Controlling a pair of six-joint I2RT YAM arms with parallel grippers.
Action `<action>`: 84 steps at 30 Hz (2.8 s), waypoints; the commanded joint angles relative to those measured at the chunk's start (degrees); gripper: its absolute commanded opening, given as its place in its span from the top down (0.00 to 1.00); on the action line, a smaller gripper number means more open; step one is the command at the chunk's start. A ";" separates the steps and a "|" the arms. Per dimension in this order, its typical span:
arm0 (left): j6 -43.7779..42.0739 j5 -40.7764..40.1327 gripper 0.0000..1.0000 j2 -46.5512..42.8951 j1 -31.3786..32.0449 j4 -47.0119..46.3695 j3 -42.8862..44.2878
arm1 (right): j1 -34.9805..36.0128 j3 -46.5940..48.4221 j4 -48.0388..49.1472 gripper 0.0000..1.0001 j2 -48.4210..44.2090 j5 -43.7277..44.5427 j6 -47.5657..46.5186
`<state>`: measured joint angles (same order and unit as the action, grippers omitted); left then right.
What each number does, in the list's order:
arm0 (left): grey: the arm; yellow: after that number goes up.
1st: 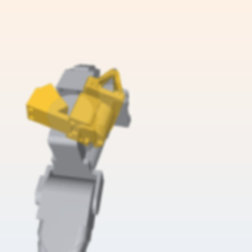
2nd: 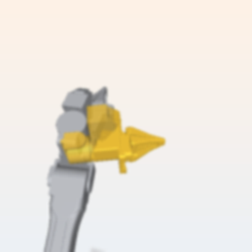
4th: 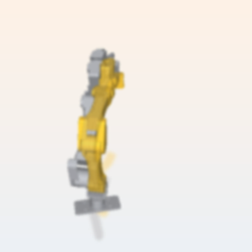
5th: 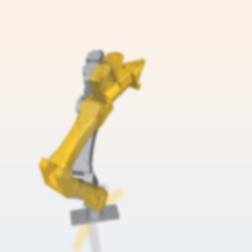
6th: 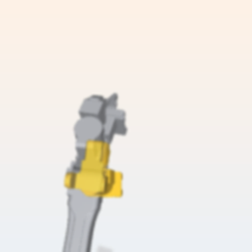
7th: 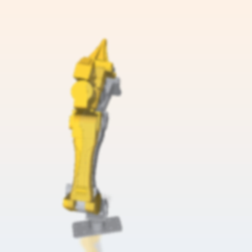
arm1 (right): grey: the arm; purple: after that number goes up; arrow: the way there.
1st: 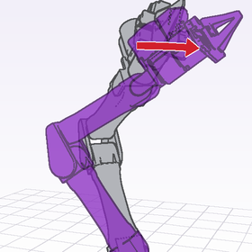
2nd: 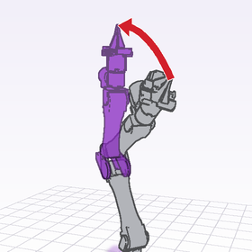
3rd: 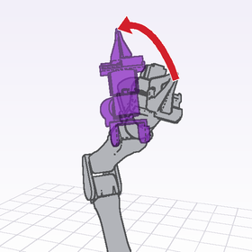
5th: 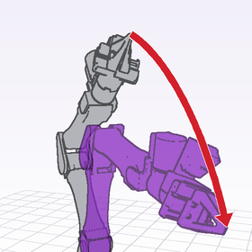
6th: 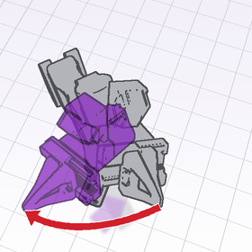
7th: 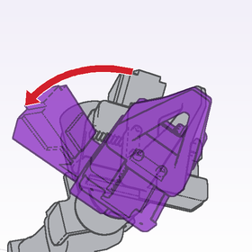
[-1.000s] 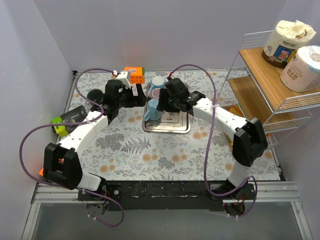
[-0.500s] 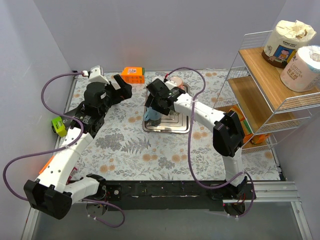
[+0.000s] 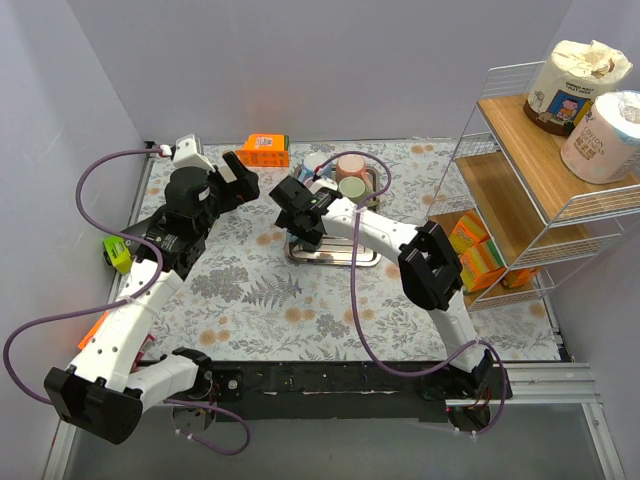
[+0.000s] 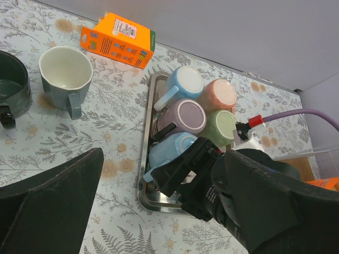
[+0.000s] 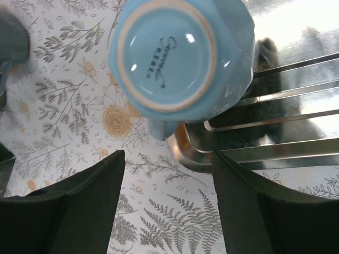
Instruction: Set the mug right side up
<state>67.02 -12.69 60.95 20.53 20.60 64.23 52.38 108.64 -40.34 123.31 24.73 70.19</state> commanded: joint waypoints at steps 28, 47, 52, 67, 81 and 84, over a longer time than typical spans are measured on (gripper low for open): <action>-4.80 -4.89 0.02 -2.06 0.12 0.93 1.69 | -3.24 1.06 -5.19 0.36 3.96 6.12 8.47; -3.48 -3.57 0.02 -2.24 0.21 0.32 -0.24 | -3.60 -0.97 -6.06 0.43 -0.78 11.91 -2.86; -3.04 -2.87 0.02 -1.54 0.21 0.32 -0.24 | -3.60 -2.11 -5.90 0.40 -2.10 13.33 -3.66; -2.95 -2.43 0.02 -1.80 0.21 0.23 -0.86 | -4.66 -4.67 -1.15 0.62 -1.93 7.88 -11.39; -3.04 9.23 0.02 0.22 0.21 0.84 -0.95 | -5.09 -2.91 2.54 0.99 -7.80 2.61 -21.84; -1.38 15.30 0.02 1.36 0.21 0.67 -0.86 | -5.44 -3.26 4.56 0.99 -12.63 -1.43 -25.71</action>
<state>64.31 -7.49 61.08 20.51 21.02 63.02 47.31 104.18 -41.74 121.78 26.85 50.98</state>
